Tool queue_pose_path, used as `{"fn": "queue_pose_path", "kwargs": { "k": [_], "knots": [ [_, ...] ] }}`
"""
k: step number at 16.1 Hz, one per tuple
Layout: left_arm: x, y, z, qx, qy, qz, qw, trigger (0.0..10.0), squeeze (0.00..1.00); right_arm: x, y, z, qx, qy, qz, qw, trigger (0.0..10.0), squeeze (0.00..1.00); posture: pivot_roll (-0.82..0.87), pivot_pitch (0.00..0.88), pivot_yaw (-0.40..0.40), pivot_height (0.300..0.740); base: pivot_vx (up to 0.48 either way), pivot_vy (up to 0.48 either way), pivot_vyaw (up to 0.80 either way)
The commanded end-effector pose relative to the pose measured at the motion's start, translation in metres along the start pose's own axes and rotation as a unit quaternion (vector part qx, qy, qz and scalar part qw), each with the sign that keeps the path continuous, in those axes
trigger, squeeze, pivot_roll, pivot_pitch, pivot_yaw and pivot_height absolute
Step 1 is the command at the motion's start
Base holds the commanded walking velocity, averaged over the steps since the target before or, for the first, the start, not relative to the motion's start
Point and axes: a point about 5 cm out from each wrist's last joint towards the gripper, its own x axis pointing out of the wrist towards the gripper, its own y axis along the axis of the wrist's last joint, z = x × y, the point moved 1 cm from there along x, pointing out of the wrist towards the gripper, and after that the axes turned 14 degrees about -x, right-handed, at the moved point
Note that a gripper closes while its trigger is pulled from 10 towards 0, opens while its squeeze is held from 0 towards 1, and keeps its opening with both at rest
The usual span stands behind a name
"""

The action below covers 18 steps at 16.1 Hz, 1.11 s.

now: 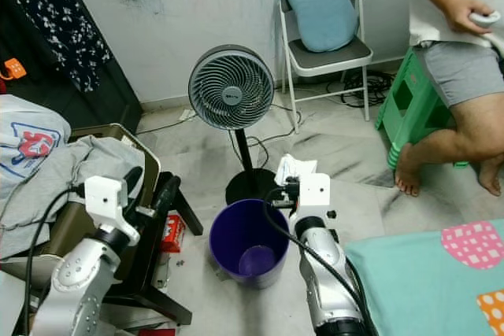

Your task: Clean up the room

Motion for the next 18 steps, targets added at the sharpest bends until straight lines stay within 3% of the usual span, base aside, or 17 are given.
{"fn": "queue_pose_path", "kwargs": {
  "k": [1,5,10,15,16,18],
  "knots": [
    [-0.003,-0.003,-0.006,0.002,0.012,-0.003,1.0,10.0,0.0,0.0,0.005,-0.005,0.002,0.012,0.013,1.0,10.0,0.0,-0.13,0.0,0.147,0.74,0.0,0.0,0.0],
    [0.005,-0.007,0.003,-0.009,-0.003,-0.009,1.0,10.0,0.0,0.008,0.006,0.0,0.007,-0.002,0.012,1.0,10.0,0.0,-0.14,0.0,0.197,0.74,0.0,0.0,0.0],
    [0.026,0.0,0.01,-0.009,-0.03,-0.002,1.0,10.0,0.0,0.008,0.005,0.003,0.003,-0.009,0.011,1.0,10.0,0.0,-0.2,0.0,0.233,0.74,0.0,0.0,0.0],
    [0.027,-0.004,0.007,-0.025,0.008,0.029,0.999,10.0,0.0,0.019,0.014,-0.006,-0.052,0.053,0.021,0.997,10.0,0.0,-0.18,0.0,0.102,0.74,0.0,0.0,0.0],
    [0.021,-0.003,0.003,-0.032,0.041,0.049,0.997,10.0,0.0,0.024,0.017,-0.016,-0.07,0.09,0.023,0.993,10.0,0.0,-0.14,0.0,0.04,0.74,0.0,0.0,0.0],
    [0.015,-0.004,-0.001,-0.034,0.064,0.06,0.996,10.0,0.0,0.028,0.018,-0.023,-0.08,0.113,0.02,0.99,10.0,0.0,-0.1,0.0,0.002,0.74,0.0,0.0,0.0]
  ]
}}
